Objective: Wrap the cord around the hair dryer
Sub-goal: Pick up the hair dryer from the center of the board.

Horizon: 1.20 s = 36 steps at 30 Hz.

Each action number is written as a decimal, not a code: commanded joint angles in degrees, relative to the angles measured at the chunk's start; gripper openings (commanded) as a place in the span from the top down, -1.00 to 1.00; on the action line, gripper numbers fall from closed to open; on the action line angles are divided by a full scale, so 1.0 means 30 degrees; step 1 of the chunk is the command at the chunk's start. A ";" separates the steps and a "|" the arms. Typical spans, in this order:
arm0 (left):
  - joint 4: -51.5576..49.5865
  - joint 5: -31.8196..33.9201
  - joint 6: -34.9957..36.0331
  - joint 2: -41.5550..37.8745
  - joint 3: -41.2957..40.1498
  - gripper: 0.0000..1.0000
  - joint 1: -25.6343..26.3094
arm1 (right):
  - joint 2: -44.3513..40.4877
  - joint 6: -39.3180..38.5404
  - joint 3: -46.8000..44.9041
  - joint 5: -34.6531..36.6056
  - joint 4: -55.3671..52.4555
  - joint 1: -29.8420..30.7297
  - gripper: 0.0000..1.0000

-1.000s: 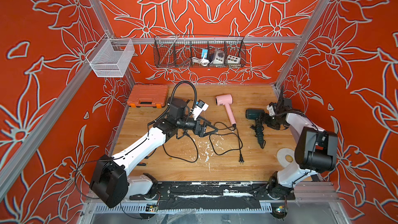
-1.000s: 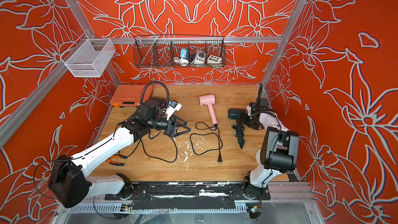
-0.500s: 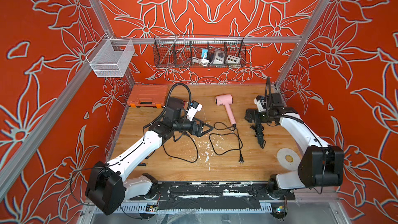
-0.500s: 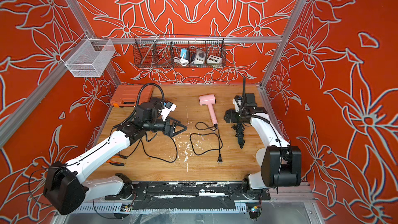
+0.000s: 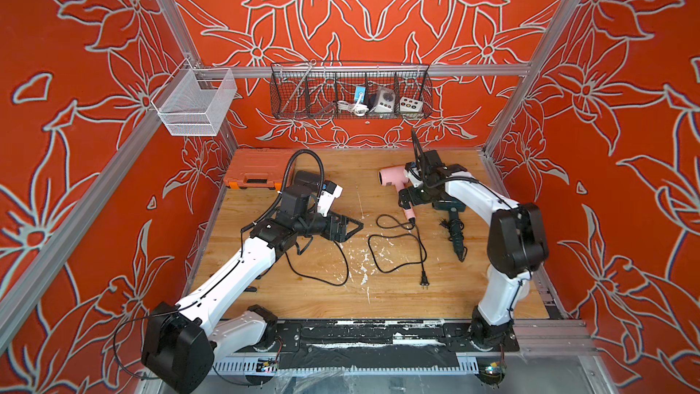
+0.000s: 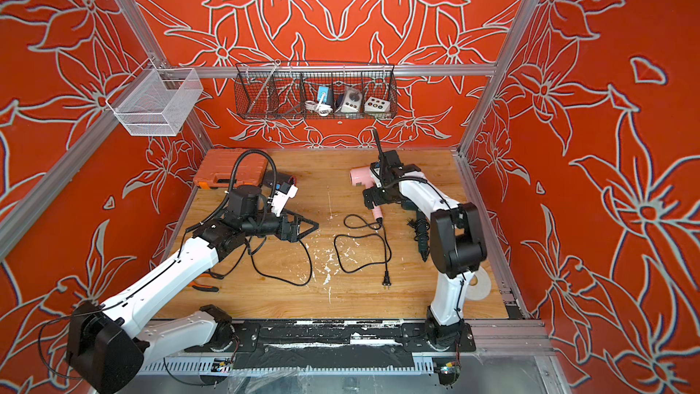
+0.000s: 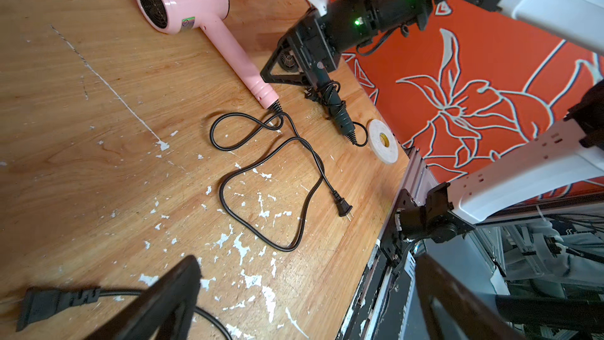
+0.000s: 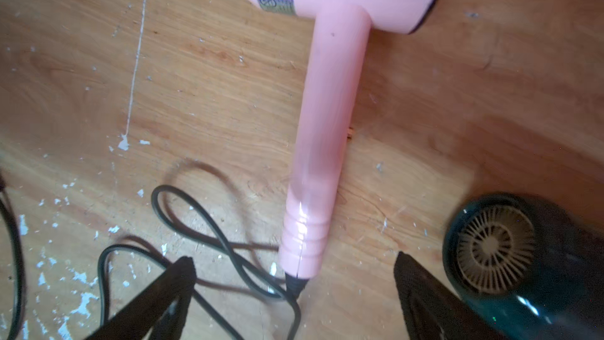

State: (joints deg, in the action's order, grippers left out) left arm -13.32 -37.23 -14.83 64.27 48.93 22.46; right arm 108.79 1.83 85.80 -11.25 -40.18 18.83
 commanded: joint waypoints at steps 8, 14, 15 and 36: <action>-0.0247 -0.0360 0.0459 0.0116 0.0228 -1.00 -0.0453 | 0.4058 -0.0037 0.3537 0.1755 -0.1973 0.0513 -0.82; -0.0060 -0.0509 0.0377 0.0256 0.0235 -1.00 -0.0587 | 0.5655 0.0270 0.4971 0.1750 -0.2151 0.0513 -0.73; -0.0046 -0.0534 0.0374 0.0300 0.0234 -1.00 -0.0614 | 0.5976 0.0326 0.5290 0.1644 -0.2294 0.0544 -0.69; 0.0193 -0.0412 0.0257 0.0288 0.0053 -0.99 -0.0770 | 0.5322 -0.0712 0.4819 0.1417 -0.1794 0.0843 1.00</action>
State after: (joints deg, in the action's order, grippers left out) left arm -13.96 -38.57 -14.57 65.14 48.95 20.60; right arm 128.49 1.45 102.61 -5.96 -46.15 20.93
